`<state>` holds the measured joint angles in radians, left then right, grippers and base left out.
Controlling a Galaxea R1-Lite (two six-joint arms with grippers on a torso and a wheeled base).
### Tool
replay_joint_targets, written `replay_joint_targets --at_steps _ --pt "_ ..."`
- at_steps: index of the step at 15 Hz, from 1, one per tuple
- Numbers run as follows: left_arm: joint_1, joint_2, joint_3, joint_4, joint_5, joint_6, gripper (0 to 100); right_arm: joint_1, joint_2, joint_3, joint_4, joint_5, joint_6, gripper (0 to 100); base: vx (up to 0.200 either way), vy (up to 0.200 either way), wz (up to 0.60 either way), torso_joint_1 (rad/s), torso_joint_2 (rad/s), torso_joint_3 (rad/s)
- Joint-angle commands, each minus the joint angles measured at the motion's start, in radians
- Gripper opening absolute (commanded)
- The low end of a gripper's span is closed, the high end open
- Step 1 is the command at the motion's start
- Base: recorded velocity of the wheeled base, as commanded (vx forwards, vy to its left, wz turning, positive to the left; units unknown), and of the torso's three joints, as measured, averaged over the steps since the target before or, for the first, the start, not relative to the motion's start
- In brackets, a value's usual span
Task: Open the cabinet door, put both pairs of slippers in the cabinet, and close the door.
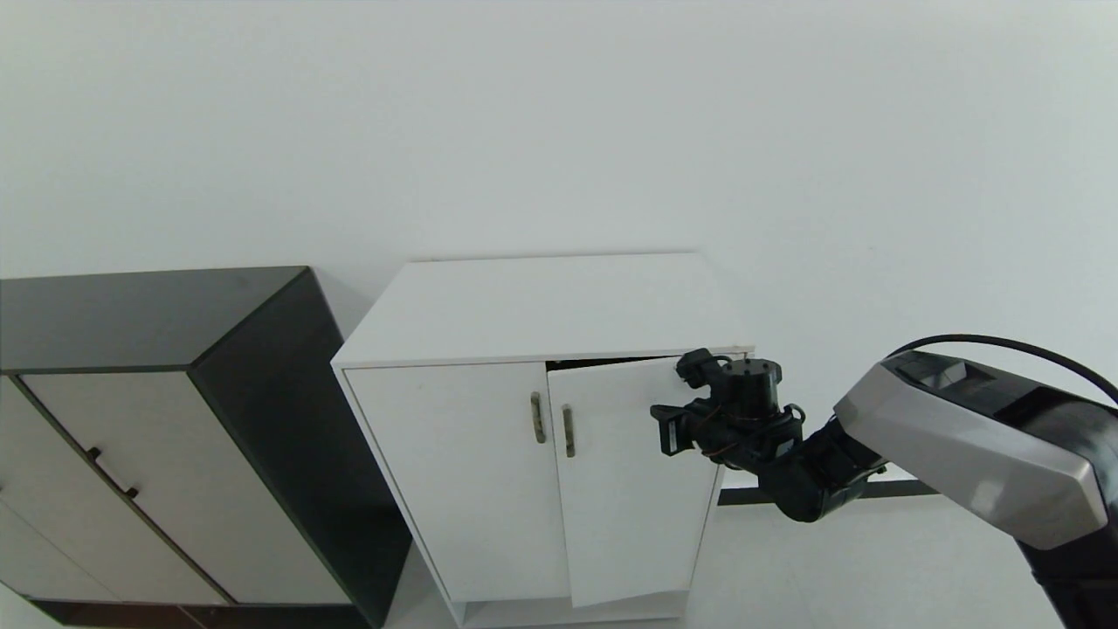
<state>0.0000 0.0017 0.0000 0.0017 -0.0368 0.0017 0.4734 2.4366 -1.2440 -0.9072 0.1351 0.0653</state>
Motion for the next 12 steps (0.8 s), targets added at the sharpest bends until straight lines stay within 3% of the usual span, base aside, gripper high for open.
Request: replay_joint_targets --at_steps 1,12 --pt "0.0 0.0 0.0 0.0 0.0 0.0 0 -0.004 0.015 -0.014 0.002 0.0 0.001 0 0.0 0.0 0.0 0.0 0.0 0.0" --pt "0.0 0.0 0.0 0.0 0.0 0.0 0 -0.012 0.03 -0.071 0.03 -0.002 -0.002 0 0.0 0.0 0.0 0.0 0.0 0.0"
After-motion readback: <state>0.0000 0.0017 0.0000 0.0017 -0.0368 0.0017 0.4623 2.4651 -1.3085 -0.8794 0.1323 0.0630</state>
